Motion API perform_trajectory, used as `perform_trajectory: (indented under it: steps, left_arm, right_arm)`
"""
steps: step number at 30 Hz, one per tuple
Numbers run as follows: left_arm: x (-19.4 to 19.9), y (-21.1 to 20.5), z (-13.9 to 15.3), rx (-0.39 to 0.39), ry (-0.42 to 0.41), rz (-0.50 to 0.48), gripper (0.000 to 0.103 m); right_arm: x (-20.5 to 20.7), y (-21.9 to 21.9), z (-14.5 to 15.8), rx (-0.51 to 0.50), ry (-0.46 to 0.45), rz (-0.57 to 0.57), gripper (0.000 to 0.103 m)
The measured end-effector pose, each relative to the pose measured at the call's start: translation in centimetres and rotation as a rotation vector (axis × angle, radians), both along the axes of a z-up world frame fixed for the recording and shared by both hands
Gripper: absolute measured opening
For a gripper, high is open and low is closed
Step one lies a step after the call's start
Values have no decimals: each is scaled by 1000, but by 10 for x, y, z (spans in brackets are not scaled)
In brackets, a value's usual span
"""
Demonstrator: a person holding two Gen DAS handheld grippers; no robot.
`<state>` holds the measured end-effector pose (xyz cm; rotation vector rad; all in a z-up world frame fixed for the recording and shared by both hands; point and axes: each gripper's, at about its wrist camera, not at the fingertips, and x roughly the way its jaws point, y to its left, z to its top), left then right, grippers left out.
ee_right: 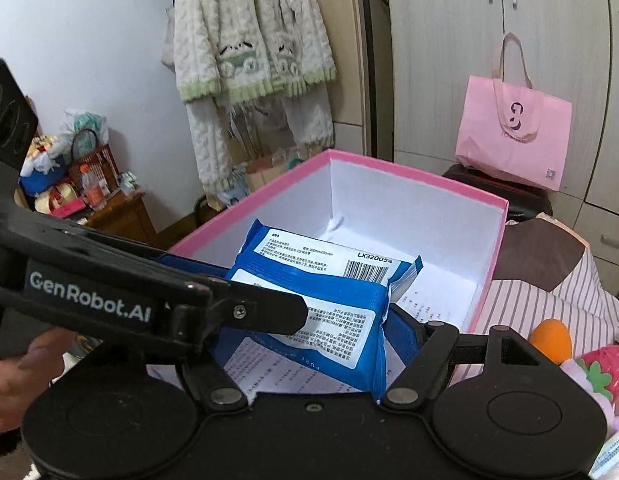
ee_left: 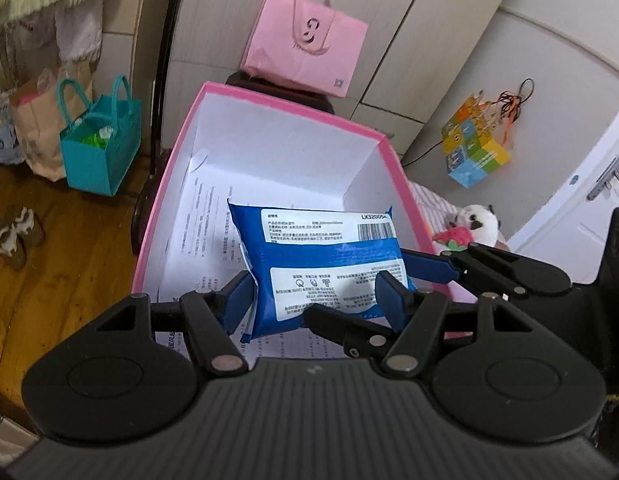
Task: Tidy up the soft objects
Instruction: 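Lower the wet-wipes pack into the pink box and open the left gripper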
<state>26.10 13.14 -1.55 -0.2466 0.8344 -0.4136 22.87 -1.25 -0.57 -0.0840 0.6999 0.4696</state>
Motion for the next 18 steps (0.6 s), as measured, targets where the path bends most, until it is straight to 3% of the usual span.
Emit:
perform_trajectory:
  steps: [6, 10, 18]
  left_arm:
    - [11, -1, -8, 6, 18, 17, 65]
    - [7, -4, -3, 48, -34, 11, 67]
    - [-13, -1, 16, 61, -81, 6, 70]
  right_arm:
    - [11, 5, -4, -51, 7, -4, 79]
    - [11, 5, -5, -85, 6, -31, 78]
    - [-11, -5, 5, -78, 2, -33, 79]
